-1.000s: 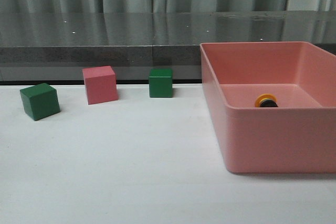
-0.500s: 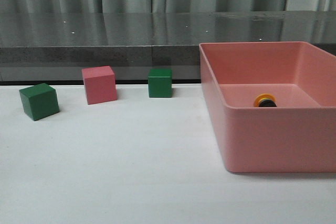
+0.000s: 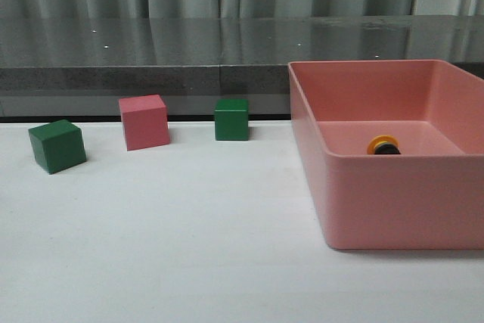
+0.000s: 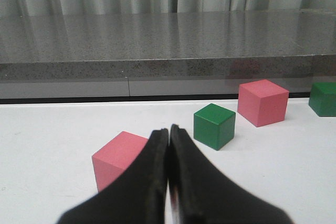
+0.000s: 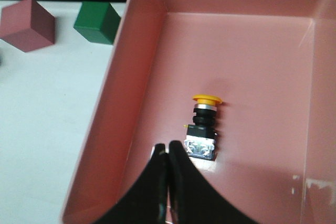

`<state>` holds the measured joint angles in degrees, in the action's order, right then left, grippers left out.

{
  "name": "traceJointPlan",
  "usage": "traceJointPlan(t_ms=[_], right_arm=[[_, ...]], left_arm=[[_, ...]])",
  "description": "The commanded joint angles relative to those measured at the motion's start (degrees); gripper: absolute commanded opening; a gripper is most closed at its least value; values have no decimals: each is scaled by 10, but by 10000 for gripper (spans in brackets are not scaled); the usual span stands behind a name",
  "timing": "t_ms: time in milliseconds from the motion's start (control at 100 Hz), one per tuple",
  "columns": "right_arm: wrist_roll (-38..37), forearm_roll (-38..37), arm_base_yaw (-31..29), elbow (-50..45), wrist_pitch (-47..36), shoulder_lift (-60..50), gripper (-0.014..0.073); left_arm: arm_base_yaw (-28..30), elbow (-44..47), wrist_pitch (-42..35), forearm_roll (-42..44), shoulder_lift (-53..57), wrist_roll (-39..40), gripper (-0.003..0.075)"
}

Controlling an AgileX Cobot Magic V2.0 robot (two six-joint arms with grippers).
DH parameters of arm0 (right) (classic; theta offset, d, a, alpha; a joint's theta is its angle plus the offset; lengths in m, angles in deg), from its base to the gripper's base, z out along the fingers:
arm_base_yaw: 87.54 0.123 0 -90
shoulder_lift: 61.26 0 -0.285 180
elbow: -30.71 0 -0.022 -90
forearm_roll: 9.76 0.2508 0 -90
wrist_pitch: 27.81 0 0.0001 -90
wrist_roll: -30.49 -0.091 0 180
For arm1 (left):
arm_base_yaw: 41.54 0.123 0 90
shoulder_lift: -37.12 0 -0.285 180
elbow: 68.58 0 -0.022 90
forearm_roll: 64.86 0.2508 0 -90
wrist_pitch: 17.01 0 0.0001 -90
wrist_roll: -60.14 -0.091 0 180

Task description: Place and stand button with both arms

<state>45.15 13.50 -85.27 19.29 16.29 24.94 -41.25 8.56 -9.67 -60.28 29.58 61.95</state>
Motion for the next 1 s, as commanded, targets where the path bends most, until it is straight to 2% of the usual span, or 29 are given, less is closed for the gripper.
traceJointPlan(t_ms=[0, 80, 130, 180, 250, 470, 630, 890, 990], right_arm=[[31, 17, 6, 40, 1, 44, 29], [57, 17, 18, 59, 22, 102, 220], [59, 17, 25, 69, 31, 131, 384], [57, 18, 30, 74, 31, 153, 505], [57, 18, 33, 75, 14, 176, 599], [55, 14, 33, 75, -43, 209, 588], [55, -15, 33, 75, -78, 230, 588], [55, -22, 33, 75, -54, 282, 586], [55, -22, 33, 75, -48, 297, 536]], left_arm=[[2, 27, -48, -4, 18, 5, -20], [2, 27, -48, -4, 18, 5, -19], [2, 27, -48, -4, 18, 5, -19], [2, 27, -48, -4, 18, 5, -19], [2, 27, -48, -4, 18, 5, -19], [2, 27, -48, -4, 18, 5, -19], [2, 27, -48, -4, 18, 5, -19], [2, 27, -48, -4, 18, 5, -19], [2, 27, -48, -4, 18, 5, -19]])
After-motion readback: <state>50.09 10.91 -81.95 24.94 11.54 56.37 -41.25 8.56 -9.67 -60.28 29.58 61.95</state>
